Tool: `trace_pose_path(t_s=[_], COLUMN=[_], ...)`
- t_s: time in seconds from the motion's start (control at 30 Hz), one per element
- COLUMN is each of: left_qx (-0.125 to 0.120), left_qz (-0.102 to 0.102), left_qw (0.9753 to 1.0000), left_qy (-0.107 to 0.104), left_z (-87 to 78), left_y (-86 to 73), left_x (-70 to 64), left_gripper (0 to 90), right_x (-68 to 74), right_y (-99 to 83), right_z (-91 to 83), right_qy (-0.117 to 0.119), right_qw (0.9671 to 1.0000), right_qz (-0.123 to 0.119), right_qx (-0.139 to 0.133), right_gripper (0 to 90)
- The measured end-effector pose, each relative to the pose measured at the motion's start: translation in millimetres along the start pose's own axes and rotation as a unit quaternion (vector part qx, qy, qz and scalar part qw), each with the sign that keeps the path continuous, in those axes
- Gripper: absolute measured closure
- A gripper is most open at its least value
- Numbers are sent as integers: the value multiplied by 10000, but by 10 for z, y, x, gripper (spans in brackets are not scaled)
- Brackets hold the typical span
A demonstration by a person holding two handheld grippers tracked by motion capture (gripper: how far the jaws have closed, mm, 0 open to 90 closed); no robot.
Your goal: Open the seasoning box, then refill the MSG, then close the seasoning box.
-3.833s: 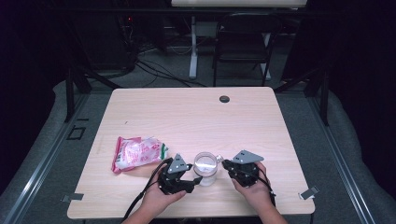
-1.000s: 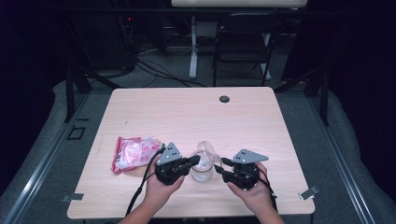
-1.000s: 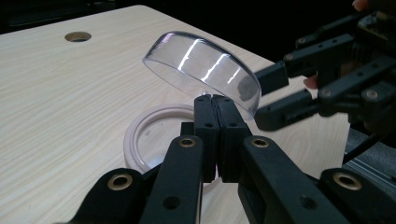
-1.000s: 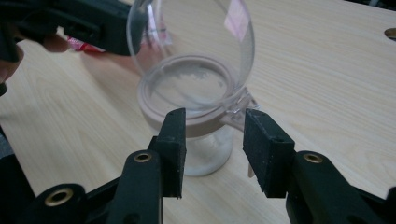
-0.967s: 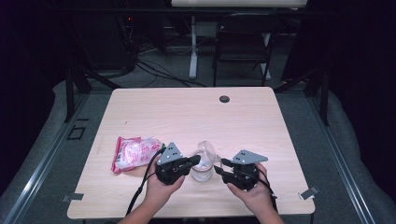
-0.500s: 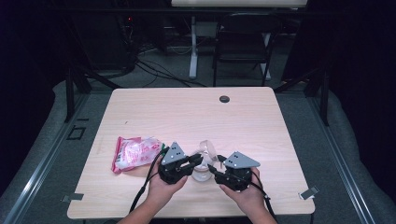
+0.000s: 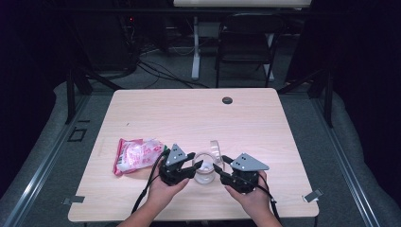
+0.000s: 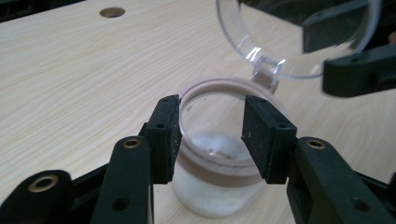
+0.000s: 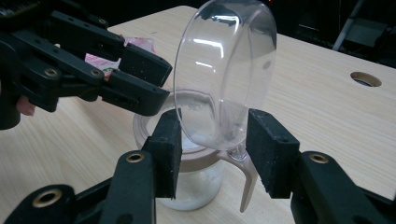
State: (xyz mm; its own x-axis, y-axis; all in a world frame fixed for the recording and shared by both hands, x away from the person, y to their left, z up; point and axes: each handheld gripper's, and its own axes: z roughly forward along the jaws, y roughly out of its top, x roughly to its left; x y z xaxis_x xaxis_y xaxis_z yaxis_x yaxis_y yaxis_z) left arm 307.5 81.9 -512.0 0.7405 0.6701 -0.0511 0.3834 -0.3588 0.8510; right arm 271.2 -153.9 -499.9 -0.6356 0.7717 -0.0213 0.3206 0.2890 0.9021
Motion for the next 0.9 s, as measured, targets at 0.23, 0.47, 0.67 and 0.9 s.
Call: trace_pose_path(t_s=[0.23,0.47,0.67,0.9], left_qx=[82,-4,-26,-68], left_qz=[-22,-188,-268,-377], left_qw=[9999,9998,9996,9991], left_qy=[61,-32,-95,-180], left_z=[41,54,55,64], left_y=[-61,-95,-104,-117], left_x=[35,55,64,83], left_gripper=[530,527,539,551], right_x=[-9,-30,-50,-89], right_y=[-11,-20,-29,-52], right_z=[-10,-27,-39,-61], right_qy=[-8,0,20,38], right_qw=[10000,10000,9999,9999], right_qz=[0,29,79,118], right_qx=[-29,-41,-68,-20], right_gripper=[564,571,575,595])
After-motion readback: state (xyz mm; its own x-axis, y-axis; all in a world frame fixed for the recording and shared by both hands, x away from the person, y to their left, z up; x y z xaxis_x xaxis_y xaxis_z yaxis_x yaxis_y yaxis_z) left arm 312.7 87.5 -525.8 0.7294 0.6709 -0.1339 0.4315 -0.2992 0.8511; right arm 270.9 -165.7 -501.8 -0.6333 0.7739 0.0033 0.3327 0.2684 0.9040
